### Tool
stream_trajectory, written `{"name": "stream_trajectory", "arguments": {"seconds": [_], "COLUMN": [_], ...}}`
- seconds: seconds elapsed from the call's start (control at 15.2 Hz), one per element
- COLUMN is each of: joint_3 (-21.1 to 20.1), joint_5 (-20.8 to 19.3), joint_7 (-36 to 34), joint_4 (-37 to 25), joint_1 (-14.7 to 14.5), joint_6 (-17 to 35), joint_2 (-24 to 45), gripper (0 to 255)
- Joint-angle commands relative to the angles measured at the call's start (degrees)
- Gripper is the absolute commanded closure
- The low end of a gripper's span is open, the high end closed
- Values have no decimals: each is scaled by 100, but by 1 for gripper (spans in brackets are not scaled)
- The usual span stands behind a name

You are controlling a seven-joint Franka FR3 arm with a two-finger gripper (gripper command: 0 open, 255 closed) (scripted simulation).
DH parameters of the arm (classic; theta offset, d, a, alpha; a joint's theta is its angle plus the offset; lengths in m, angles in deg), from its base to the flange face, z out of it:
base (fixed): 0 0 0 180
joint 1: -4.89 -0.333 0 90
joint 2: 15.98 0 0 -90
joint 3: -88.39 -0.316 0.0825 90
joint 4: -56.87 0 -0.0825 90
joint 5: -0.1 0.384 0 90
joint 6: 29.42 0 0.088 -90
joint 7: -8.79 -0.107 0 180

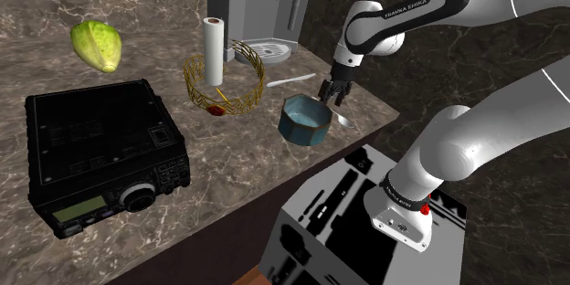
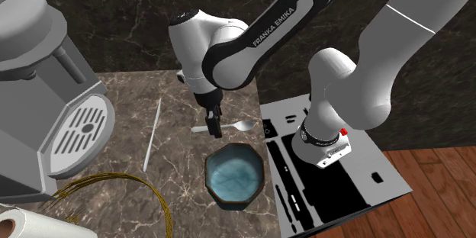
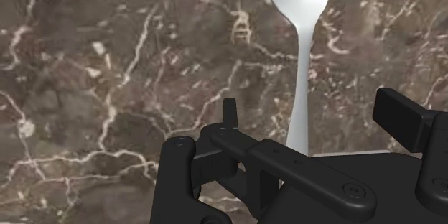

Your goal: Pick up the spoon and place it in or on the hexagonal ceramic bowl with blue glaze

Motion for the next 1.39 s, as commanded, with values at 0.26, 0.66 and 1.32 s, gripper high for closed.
{"name": "stream_trajectory", "arguments": {"seconds": [0.26,0.66,1.32], "joint_3": [3,1,-57], "joint_5": [8,10,-53], "joint_7": [6,4,-98], "joint_4": [8,-1,-186], "joint_1": [-6,-8,31], "joint_6": [37,29,-438], "joint_2": [25,26,-266], "gripper": [0,255,255]}}
